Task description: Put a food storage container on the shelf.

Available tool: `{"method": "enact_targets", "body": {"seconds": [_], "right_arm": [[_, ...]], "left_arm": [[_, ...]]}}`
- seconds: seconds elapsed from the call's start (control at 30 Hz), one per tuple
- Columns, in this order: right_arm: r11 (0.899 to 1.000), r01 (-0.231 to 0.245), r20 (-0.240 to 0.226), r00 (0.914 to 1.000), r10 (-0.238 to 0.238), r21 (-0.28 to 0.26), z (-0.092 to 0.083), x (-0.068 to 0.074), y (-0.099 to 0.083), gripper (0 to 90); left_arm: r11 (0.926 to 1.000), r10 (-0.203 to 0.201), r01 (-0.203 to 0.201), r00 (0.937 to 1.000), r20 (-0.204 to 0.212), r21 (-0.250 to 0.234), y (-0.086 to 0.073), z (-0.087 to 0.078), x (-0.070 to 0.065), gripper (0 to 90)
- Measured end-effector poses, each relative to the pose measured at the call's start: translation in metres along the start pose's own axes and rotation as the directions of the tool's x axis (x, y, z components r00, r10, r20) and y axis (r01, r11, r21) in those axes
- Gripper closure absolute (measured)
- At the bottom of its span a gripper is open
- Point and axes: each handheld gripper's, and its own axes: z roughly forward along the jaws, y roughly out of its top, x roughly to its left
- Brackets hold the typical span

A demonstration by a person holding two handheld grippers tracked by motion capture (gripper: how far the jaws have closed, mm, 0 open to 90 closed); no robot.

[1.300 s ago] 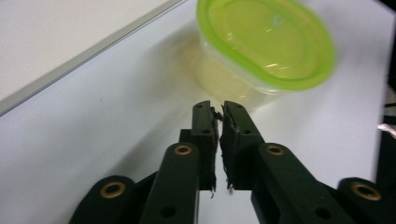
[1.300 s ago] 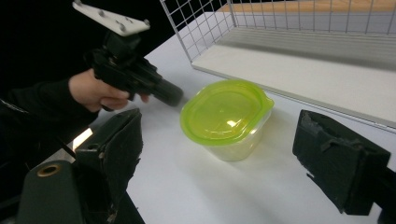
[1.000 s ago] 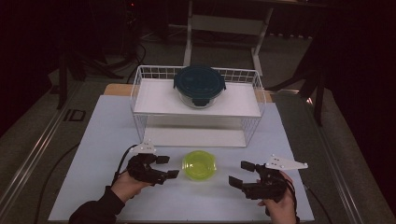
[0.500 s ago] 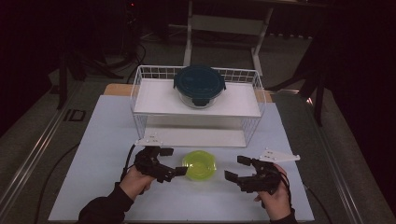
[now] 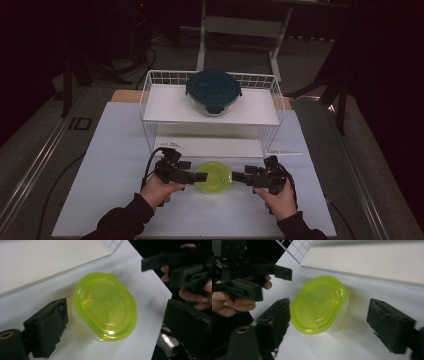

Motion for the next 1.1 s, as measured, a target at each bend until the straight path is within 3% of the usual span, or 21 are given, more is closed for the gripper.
{"method": "enact_targets", "body": {"seconds": [0.07, 0.1, 0.13, 0.2, 0.23, 0.33, 0.37, 0.4, 0.5, 0.53, 0.57, 0.63, 0.7, 0.77, 0.97, 1.07, 1.1], "right_arm": [[0.998, -0.061, -0.028, 0.9977, 0.061, 0.023, 0.005, -0.005, 0.001, 24.7], [0.995, -0.086, -0.035, 0.9956, 0.088, 0.040, 0.008, -0.007, 0.002, 28.3], [0.992, -0.109, -0.041, 0.9929, 0.112, 0.055, 0.010, -0.010, 0.002, 30.1], [0.990, -0.128, -0.043, 0.9904, 0.131, 0.066, 0.013, -0.012, 0.002, 30.7], [0.983, -0.153, -0.038, 0.9868, 0.158, 0.097, 0.019, -0.017, 0.002, 32.5], [0.976, -0.177, -0.031, 0.9828, 0.182, 0.126, 0.025, -0.022, 0.001, 34.8], [0.971, -0.186, -0.031, 0.9809, 0.192, 0.149, 0.030, -0.025, 0.000, 35.4], [0.969, -0.187, -0.031, 0.9804, 0.195, 0.160, 0.033, -0.026, -0.001, 35.6], [0.963, -0.208, -0.030, 0.9760, 0.216, 0.169, 0.036, -0.028, -0.002, 39.4], [0.958, -0.230, -0.036, 0.9703, 0.239, 0.172, 0.039, -0.031, -0.003, 43.6], [0.958, -0.230, -0.036, 0.9703, 0.239, 0.172, 0.039, -0.031, -0.003, 43.6], [0.954, -0.242, -0.037, 0.9669, 0.253, 0.179, 0.042, -0.032, -0.003, 53.3], [0.953, -0.234, -0.028, 0.9694, 0.244, 0.191, 0.043, -0.031, -0.004, 57.5], [0.948, -0.244, -0.039, 0.9657, 0.257, 0.205, 0.045, -0.032, -0.005, 60.8], [0.945, -0.257, -0.058, 0.9600, 0.274, 0.205, 0.044, -0.028, -0.005, 74.7], [0.939, -0.276, -0.066, 0.9533, 0.295, 0.207, 0.043, -0.029, -0.006, 75.9], [0.939, -0.276, -0.069, 0.9529, 0.295, 0.206, 0.043, -0.029, -0.007, 76.2]], "left_arm": [[0.9967, -0.082, 0.082, 0.9967, -0.005, 0.002, -0.001, 0.002, 0.008, 13.4], [0.9967, -0.082, 0.082, 0.9967, -0.005, 0.002, -0.001, 0.002, 0.008, 15.3], [0.9900, -0.141, 0.141, 0.9900, 0.011, 0.001, -0.002, 0.004, 0.014, 17.4], [0.9885, -0.151, 0.151, 0.9885, 0.002, 0.008, -0.002, 0.004, 0.016, 21.4], [0.9837, -0.178, 0.178, 0.9840, 0.008, 0.027, -0.004, 0.006, 0.019, 23.3], [0.9813, -0.189, 0.189, 0.9819, -0.002, 0.035, -0.005, 0.007, 0.020, 29.7], [0.9729, -0.226, 0.226, 0.9741, 0.005, 0.050, -0.006, 0.009, 0.023, 36.6], [0.9684, -0.243, 0.242, 0.9701, 0.007, 0.062, -0.007, 0.011, 0.025, 38.4], [0.9637, -0.258, 0.257, 0.9660, 0.010, 0.072, -0.009, 0.013, 0.027, 47.5], [0.9610, -0.264, 0.262, 0.9643, 0.015, 0.087, -0.010, 0.015, 0.028, 50.5], [0.9610, -0.264, 0.262, 0.9643, 0.015, 0.087, -0.010, 0.015, 0.028, 52.6], [0.9605, -0.262, 0.260, 0.9649, 0.012, 0.099, -0.011, 0.017, 0.028, 58.6], [0.9615, -0.256, 0.252, 0.9663, 0.023, 0.109, -0.013, 0.020, 0.029, 63.4], [0.9606, -0.263, 0.259, 0.9642, 0.031, 0.100, -0.014, 0.020, 0.030, 68.8], [0.9588, -0.273, 0.268, 0.9607, 0.048, 0.094, -0.016, 0.019, 0.029, 73.6], [0.9611, -0.265, 0.260, 0.9630, 0.048, 0.093, -0.017, 0.019, 0.027, 74.3], [0.9591, -0.272, 0.266, 0.9610, 0.051, 0.096, -0.017, 0.018, 0.027, 74.8]]}}
